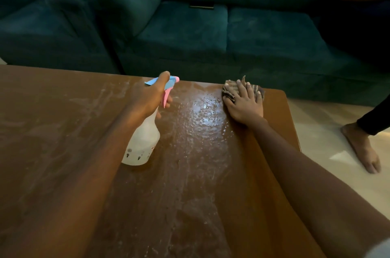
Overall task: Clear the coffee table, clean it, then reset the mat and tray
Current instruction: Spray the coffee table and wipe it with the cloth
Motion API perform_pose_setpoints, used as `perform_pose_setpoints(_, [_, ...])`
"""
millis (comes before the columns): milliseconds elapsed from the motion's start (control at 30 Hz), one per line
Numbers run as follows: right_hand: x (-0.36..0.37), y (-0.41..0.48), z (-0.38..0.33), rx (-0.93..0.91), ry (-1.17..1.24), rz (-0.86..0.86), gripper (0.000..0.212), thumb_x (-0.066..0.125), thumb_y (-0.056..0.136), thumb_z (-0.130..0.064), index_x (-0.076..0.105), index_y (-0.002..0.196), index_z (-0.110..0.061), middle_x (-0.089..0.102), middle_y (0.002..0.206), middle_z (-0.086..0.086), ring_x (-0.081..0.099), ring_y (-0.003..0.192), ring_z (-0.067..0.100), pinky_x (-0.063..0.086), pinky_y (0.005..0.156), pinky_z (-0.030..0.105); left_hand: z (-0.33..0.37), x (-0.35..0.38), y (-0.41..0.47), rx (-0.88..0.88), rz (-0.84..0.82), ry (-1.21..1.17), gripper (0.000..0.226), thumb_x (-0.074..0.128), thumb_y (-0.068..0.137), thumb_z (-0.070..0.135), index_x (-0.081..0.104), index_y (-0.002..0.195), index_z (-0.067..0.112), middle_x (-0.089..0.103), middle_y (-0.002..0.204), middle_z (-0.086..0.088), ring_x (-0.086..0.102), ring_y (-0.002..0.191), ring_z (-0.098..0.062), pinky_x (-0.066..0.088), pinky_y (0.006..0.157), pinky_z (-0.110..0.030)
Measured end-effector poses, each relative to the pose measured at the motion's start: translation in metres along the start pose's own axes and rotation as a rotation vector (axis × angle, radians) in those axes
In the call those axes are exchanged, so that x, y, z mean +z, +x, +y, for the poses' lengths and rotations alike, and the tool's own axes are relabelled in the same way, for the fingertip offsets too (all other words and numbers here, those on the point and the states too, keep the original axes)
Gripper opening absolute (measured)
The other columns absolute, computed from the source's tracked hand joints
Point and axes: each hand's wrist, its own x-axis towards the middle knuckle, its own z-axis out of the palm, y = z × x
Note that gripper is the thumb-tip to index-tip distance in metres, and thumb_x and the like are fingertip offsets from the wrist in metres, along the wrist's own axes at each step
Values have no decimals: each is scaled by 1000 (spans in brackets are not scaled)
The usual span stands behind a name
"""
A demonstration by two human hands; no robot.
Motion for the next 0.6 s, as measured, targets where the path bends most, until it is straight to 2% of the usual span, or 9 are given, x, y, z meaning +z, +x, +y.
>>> perform_pose_setpoints(100, [6,20,-37,-102,-12,-52,56,19,100,-62,10,154,-48,-5,167,-2,-11,152,26,-7,121,54,-5,-6,1,-8,59,-44,62,35,93,65,67,93,12,71,84,-7,68,74,-20,51,58,-28])
perform_pose_setpoints(200, [17,11,-74,-251,-45,-83,57,19,101,-62,9,154,-47,-6,167,-3,-12,152,23,-7,121,53,-2,-5,-5,5,68,-66,57,35,96,62,66,86,15,70,81,-5,66,70,-16,50,57,-27])
perform_pose_setpoints(367, [22,-50,-55,-467,-57,-72,54,22,101,-61,7,152,-53,-8,164,-15,-13,151,14,-7,122,43,-1,-5,-7,26,85,-30,62,34,95,62,69,92,12,71,83,-5,67,71,-17,49,53,-25])
perform_pose_setpoints(467, [18,-56,-22,-322,-70,-16,54,18,100,-63,8,152,-53,-6,164,-16,-13,151,12,-5,123,43,-4,-8,-2,21,71,-64,54,34,96,61,66,86,18,70,82,-6,66,68,-15,51,55,-25])
perform_pose_setpoints(600, [8,-8,-13,-57,-42,20,55,20,101,-60,13,154,-47,-2,167,-8,-9,152,18,-6,122,47,-6,-14,-2,6,67,-113,50,33,97,60,63,85,22,70,83,-5,65,67,-14,50,58,-24])
